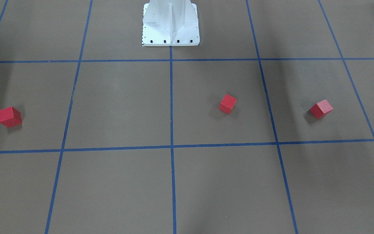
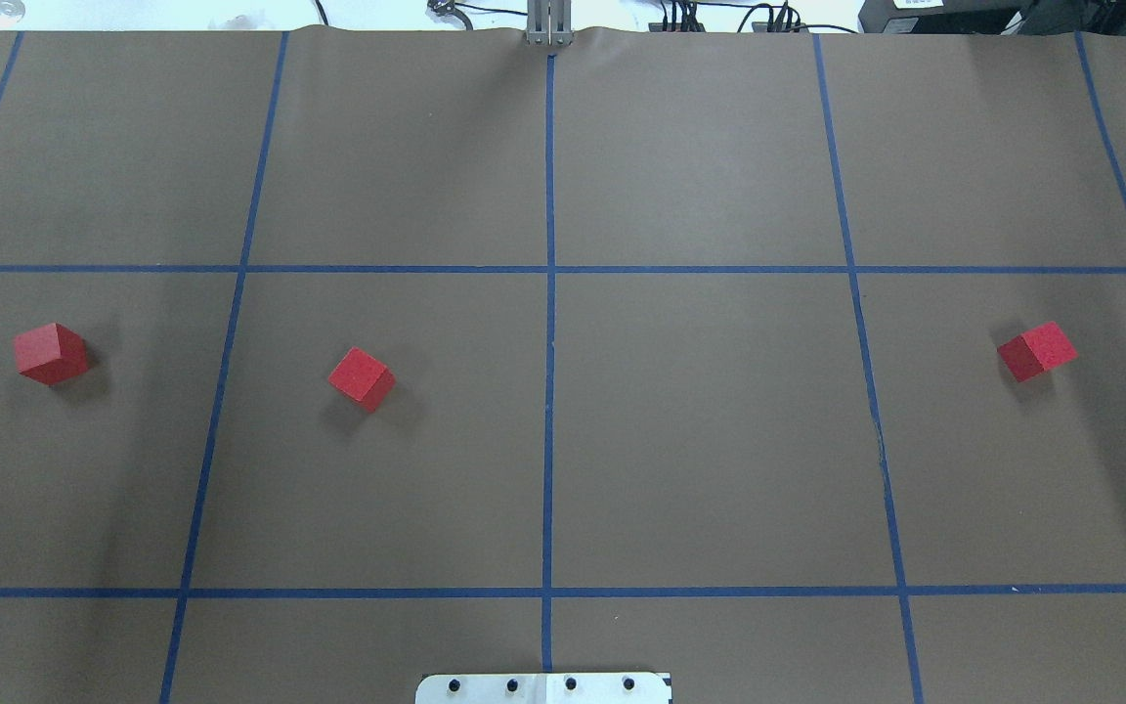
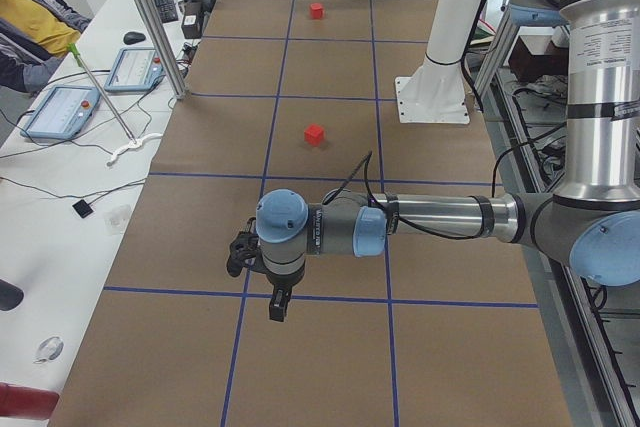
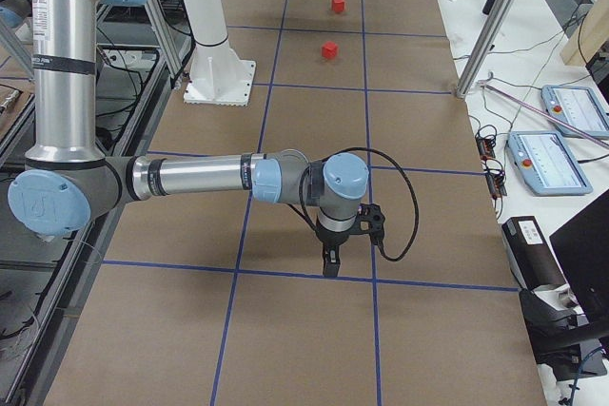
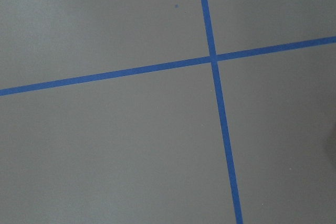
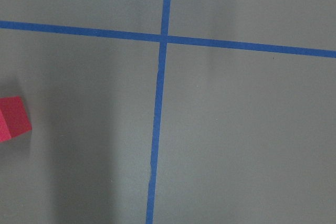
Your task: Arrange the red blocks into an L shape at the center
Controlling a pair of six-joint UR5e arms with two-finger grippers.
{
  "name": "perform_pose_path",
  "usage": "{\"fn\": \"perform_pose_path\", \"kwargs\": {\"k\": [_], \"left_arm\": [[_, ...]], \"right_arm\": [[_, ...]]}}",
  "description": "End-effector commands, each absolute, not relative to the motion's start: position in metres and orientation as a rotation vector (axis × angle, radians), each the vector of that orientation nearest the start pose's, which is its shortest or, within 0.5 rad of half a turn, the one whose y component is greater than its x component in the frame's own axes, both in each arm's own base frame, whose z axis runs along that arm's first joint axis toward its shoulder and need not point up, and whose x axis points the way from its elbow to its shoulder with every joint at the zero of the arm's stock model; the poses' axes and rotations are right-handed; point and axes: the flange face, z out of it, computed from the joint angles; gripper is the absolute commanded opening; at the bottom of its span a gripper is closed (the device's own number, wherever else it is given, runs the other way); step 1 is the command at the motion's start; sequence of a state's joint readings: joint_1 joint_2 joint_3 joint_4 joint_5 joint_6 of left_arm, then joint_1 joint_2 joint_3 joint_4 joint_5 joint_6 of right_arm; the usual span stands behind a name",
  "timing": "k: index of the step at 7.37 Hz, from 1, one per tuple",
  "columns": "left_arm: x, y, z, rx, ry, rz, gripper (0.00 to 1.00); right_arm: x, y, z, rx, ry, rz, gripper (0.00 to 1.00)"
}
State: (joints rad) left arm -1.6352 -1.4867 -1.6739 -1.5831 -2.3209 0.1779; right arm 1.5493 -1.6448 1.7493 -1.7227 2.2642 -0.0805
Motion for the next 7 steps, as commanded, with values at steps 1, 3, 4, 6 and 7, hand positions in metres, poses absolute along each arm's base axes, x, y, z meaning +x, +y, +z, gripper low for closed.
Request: {"fn": "perform_pose_path", "kwargs": {"k": [1,3,4,6,7], "left_arm": [[-0.093,-0.454,0.645,0.125,0.747,0.125,1.0],[-0.094,-0.454,0.641,0.132,0.739,0.127,1.0],[-0.094,-0.457,0.636,0.142,0.739,0.127,1.0],[-0.094,-0.468,0.608,0.209,0.732,0.151,1.0],[-0.096,-0.482,0.589,0.293,0.721,0.181,1.0]], "right_arm": [[0.058,-0.456,0.628,-0.028,-0.694,-0.083,1.0],[0.054,-0.464,0.616,-0.007,-0.695,-0.099,1.0],[0.053,-0.472,0.608,0.01,-0.694,-0.107,1.0],[0.052,-0.493,0.578,0.072,-0.692,-0.127,1.0],[0.052,-0.503,0.563,0.157,-0.69,-0.156,1.0]]}}
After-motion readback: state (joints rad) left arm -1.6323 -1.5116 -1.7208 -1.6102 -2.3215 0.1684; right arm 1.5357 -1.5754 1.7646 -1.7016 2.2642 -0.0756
